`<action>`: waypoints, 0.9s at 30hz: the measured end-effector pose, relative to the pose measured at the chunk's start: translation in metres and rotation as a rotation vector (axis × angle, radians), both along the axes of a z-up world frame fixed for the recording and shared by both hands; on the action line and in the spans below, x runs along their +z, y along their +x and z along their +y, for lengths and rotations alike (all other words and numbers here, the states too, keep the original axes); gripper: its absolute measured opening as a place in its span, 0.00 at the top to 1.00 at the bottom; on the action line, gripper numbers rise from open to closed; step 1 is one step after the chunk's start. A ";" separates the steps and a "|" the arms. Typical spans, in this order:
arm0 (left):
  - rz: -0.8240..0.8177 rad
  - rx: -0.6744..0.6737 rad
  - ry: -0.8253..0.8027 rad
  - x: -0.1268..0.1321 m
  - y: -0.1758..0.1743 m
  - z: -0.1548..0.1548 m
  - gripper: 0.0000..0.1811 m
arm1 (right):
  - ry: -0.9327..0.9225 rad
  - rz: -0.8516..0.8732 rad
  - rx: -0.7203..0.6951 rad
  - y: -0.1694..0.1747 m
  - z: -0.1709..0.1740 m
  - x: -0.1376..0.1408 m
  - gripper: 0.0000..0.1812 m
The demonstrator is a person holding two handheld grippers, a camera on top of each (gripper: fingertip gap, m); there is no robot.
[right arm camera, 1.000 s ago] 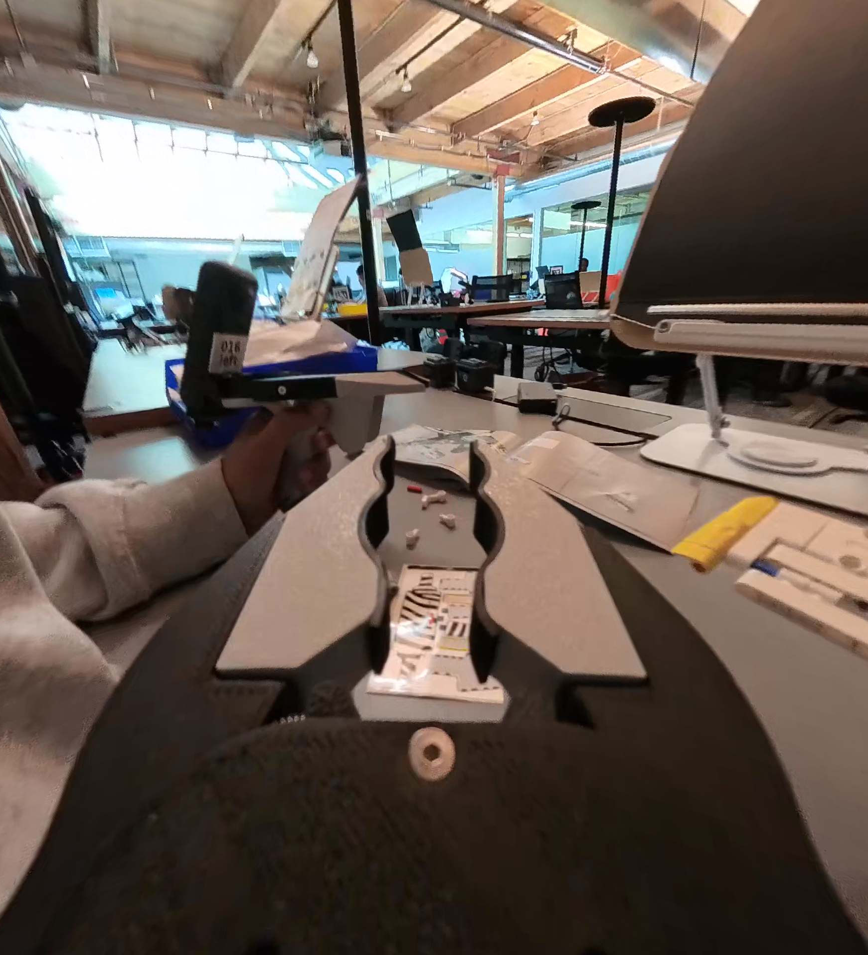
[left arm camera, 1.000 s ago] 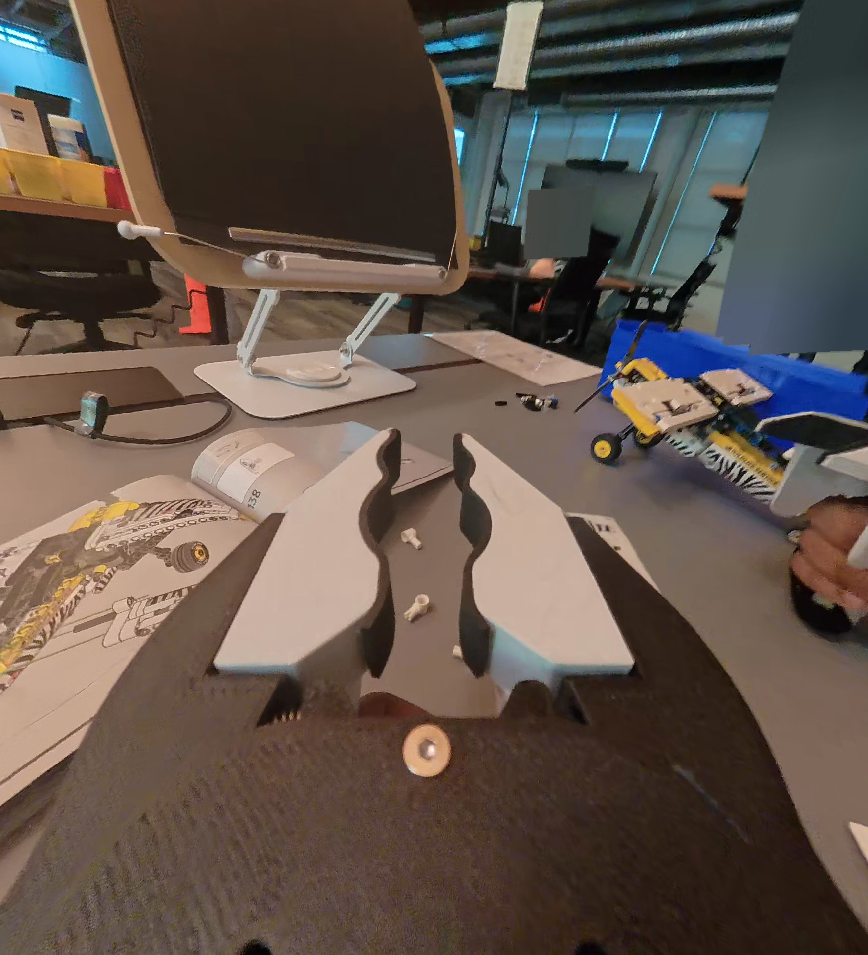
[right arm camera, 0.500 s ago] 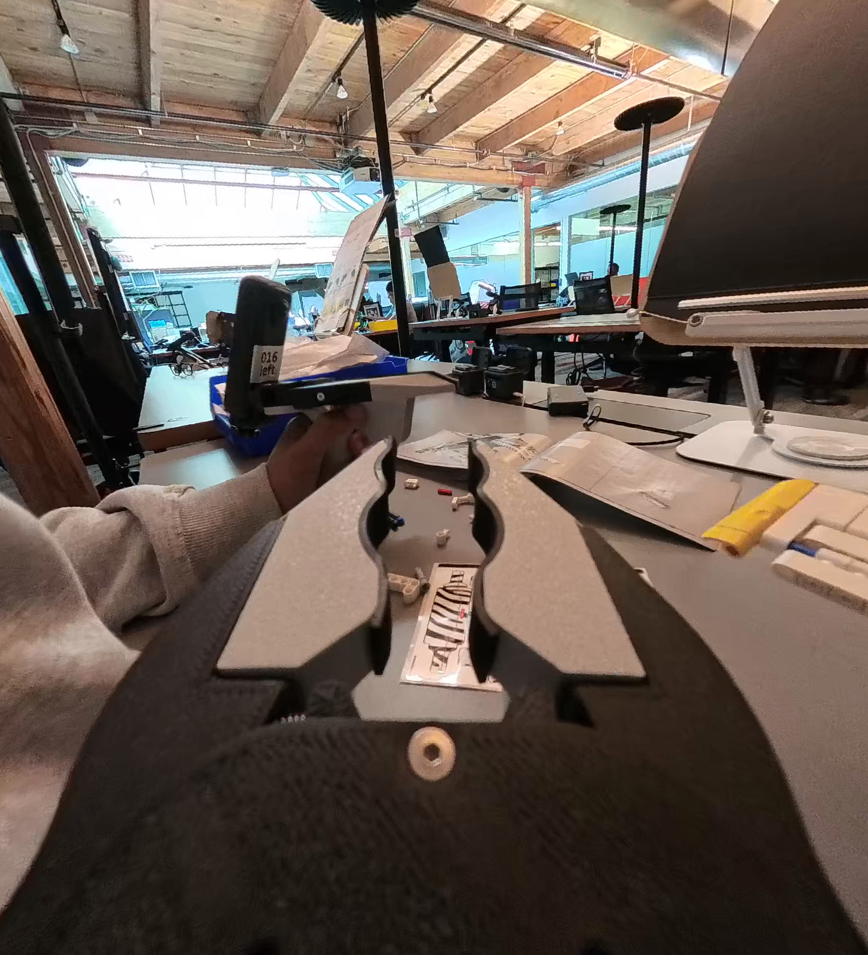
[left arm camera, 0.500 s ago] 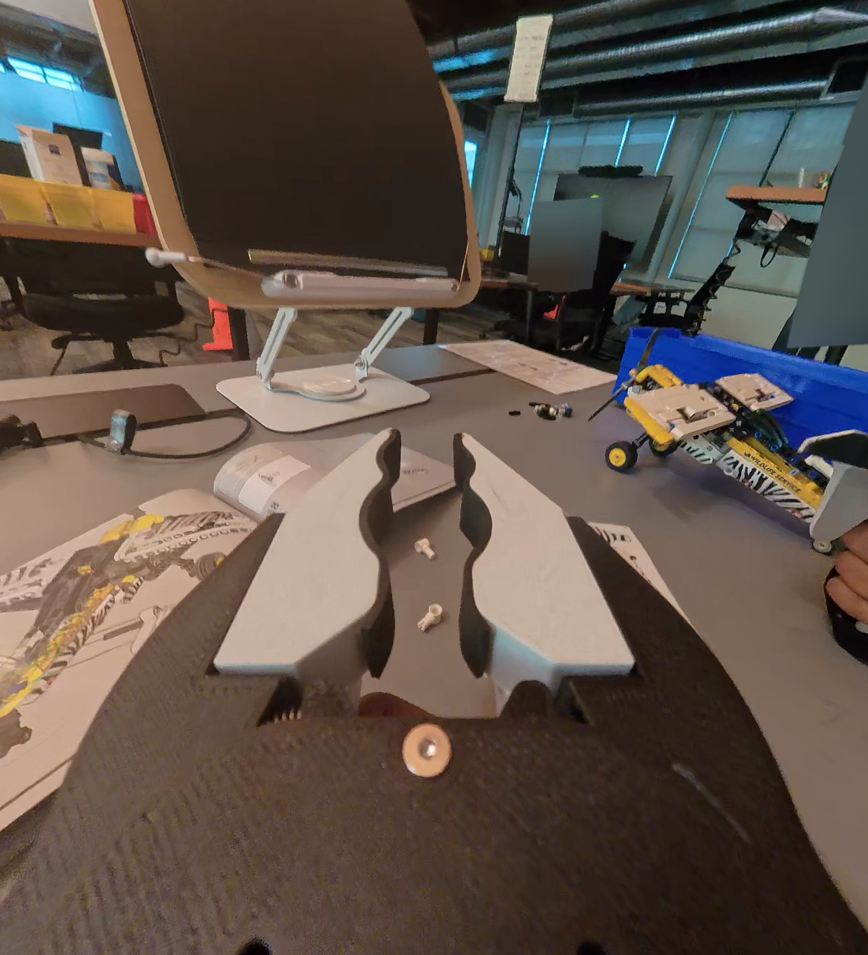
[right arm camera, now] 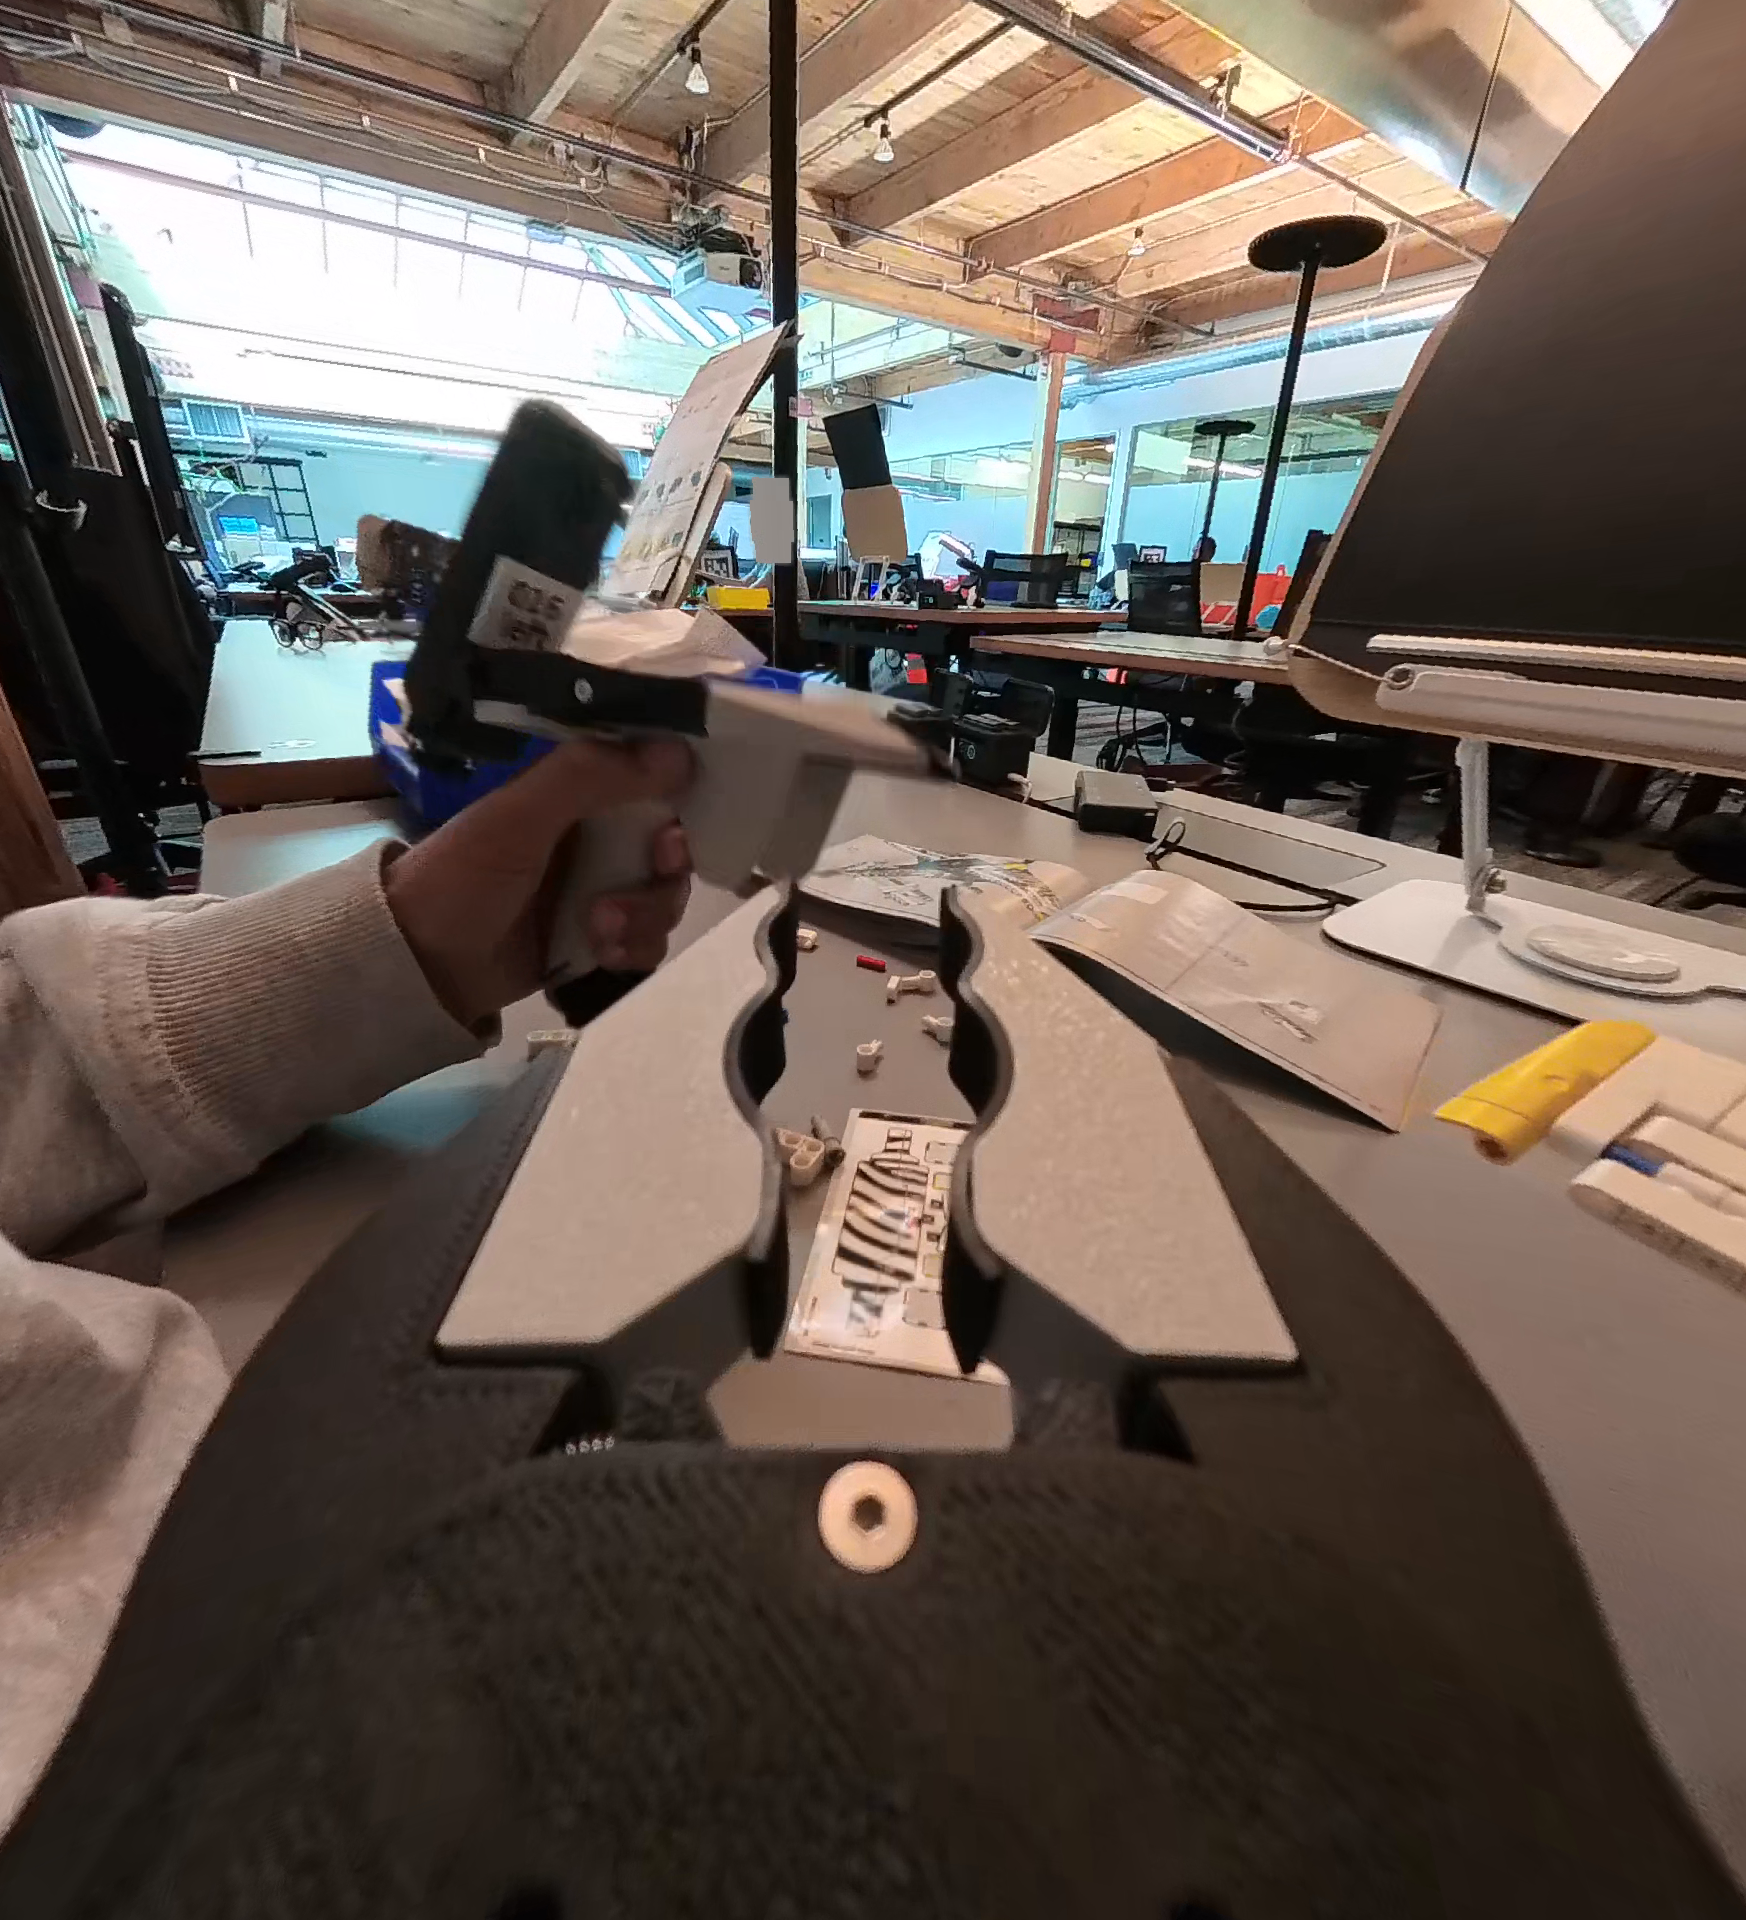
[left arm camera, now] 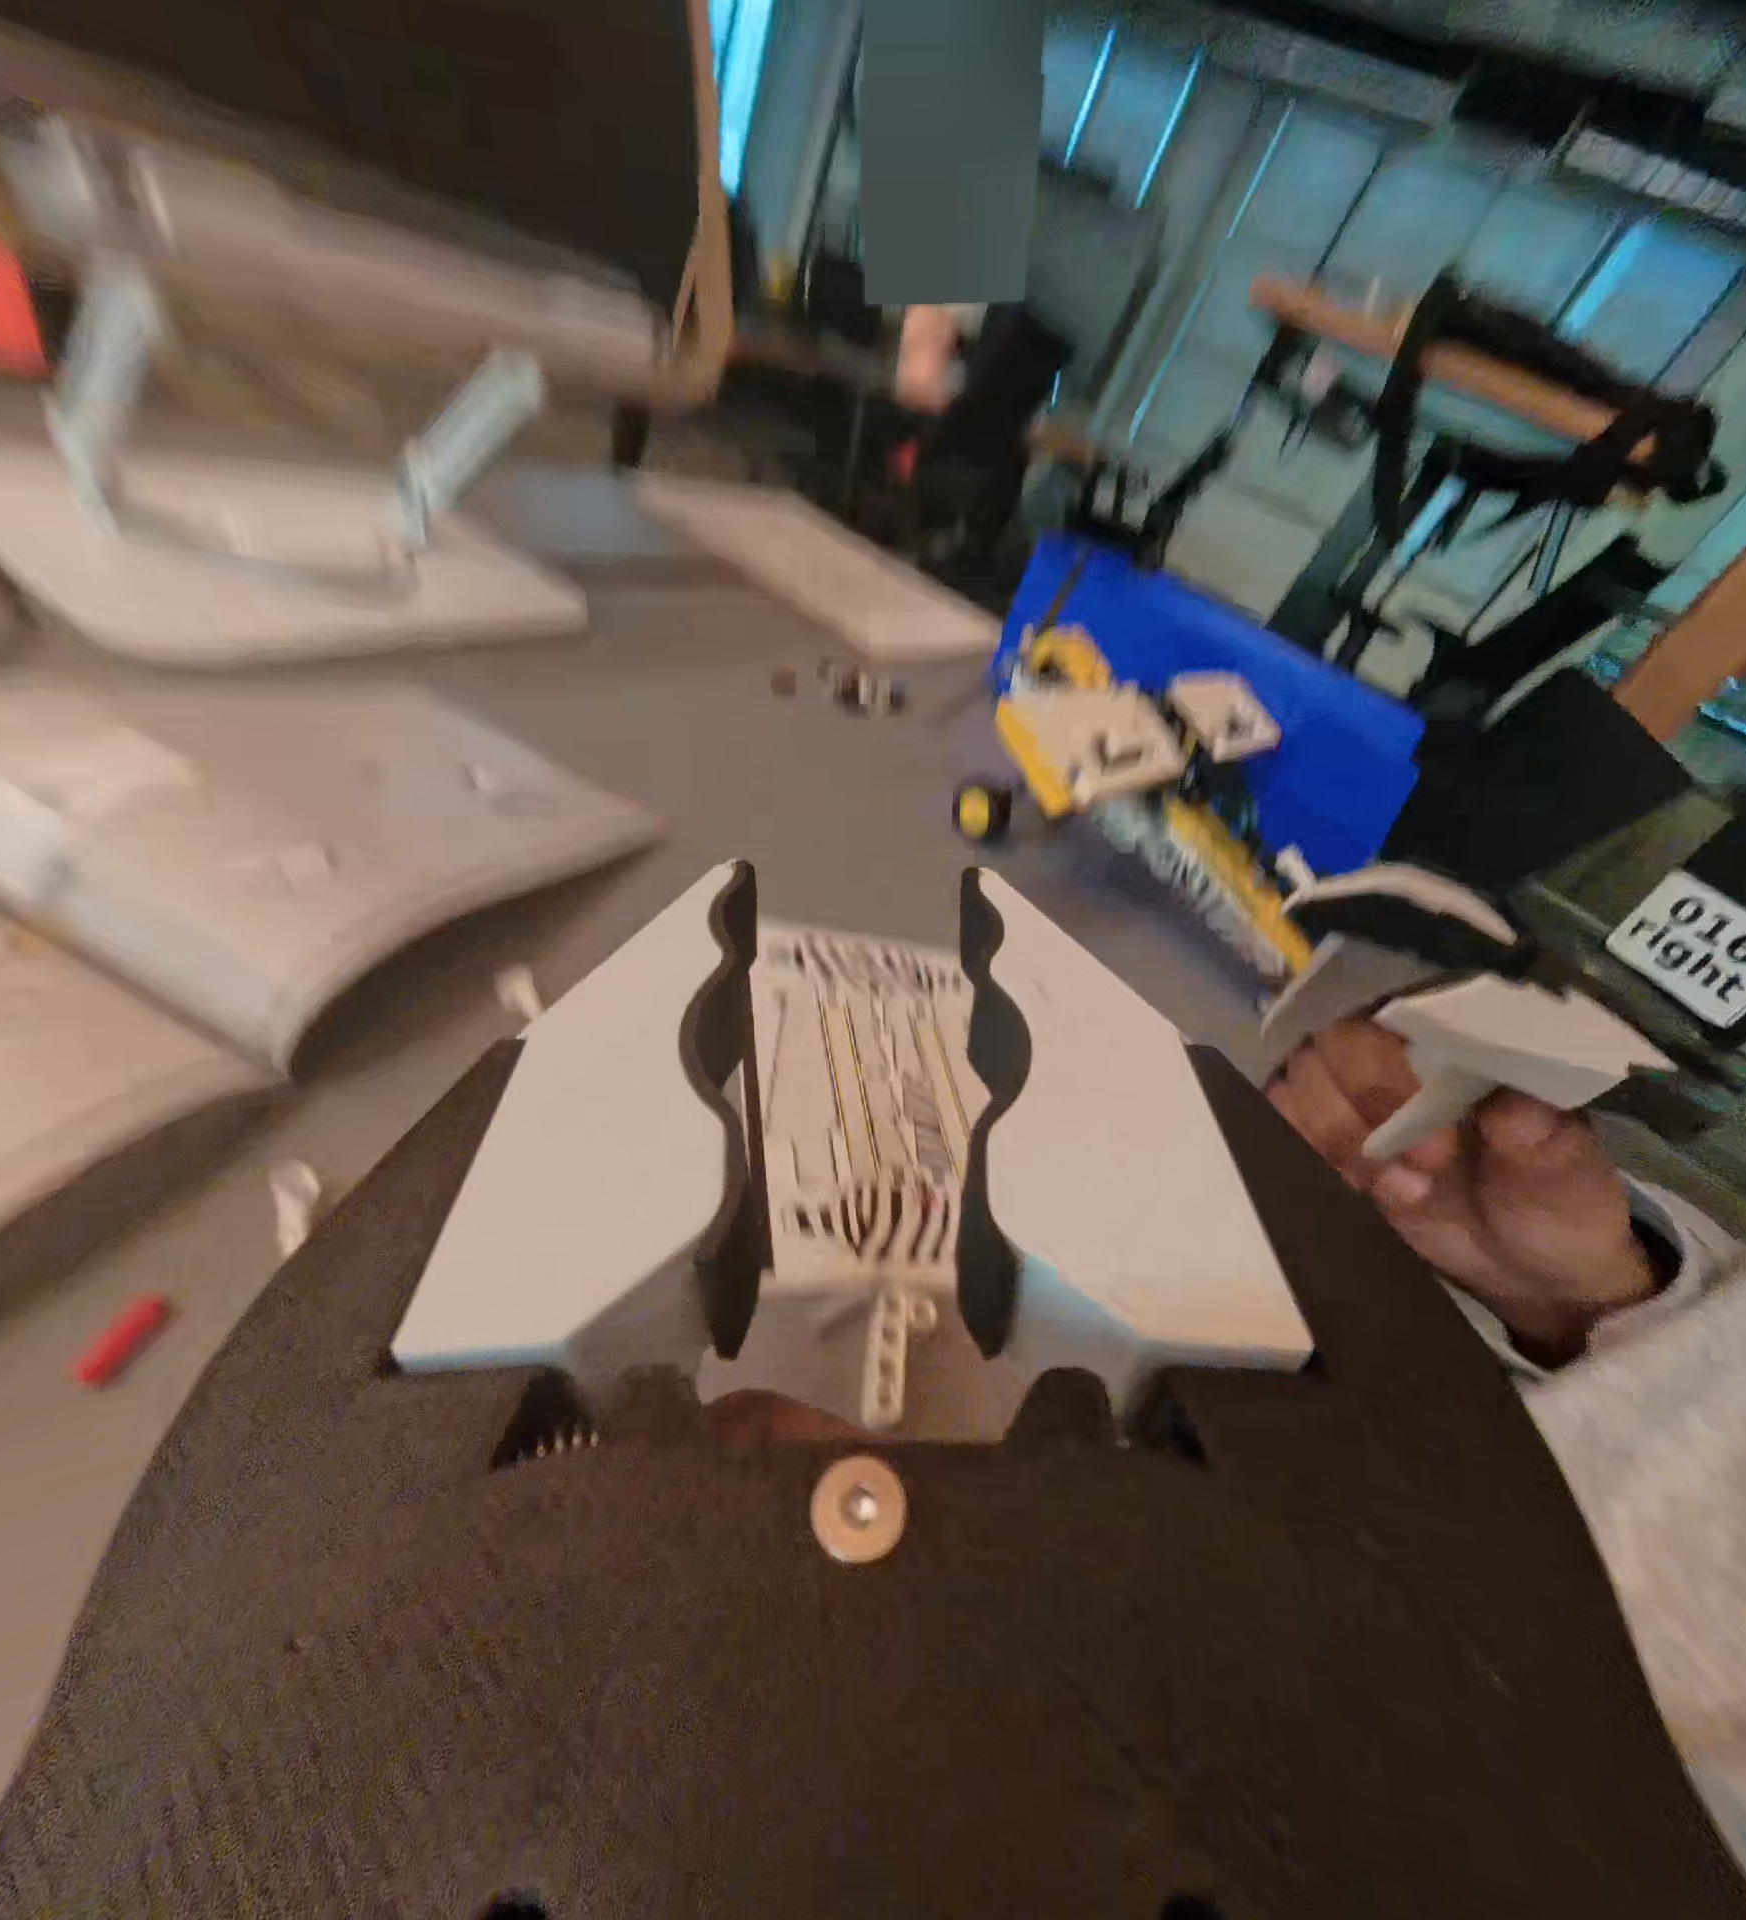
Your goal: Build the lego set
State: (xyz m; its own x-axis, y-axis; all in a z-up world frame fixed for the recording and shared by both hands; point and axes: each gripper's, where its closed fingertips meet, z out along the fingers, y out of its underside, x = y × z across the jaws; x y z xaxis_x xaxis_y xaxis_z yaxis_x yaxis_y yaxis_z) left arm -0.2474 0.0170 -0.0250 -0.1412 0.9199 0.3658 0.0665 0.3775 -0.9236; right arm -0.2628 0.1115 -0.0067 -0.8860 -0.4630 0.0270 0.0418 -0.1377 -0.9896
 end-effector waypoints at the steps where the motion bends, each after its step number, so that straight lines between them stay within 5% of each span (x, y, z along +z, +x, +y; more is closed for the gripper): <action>1: -0.086 -0.049 0.074 -0.018 -0.005 0.005 0.78 | 0.002 -0.004 0.000 -0.001 0.000 0.000 0.86; 7: -0.329 -0.215 0.247 -0.067 -0.019 0.032 0.77 | 0.010 -0.013 -0.002 -0.002 -0.004 0.000 0.86; 11: -0.472 -0.138 0.143 -0.086 -0.024 0.023 0.68 | 0.021 -0.001 0.005 0.001 -0.008 -0.002 0.85; 18: -0.644 -0.047 -0.009 -0.104 -0.026 0.008 0.68 | 0.028 0.008 0.010 0.003 -0.010 -0.003 0.85; 27: -0.731 -0.032 -0.094 -0.109 -0.027 0.011 0.90 | 0.021 -0.006 0.010 0.001 -0.009 -0.001 0.86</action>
State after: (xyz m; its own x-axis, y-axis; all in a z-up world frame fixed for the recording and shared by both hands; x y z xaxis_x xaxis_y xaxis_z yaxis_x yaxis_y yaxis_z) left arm -0.2745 0.0278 -0.1341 -0.2909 0.9507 0.1077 0.6873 0.2859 -0.6677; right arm -0.2619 0.1023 -0.0082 -0.8816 -0.4718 0.0120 0.0490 -0.1168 -0.9919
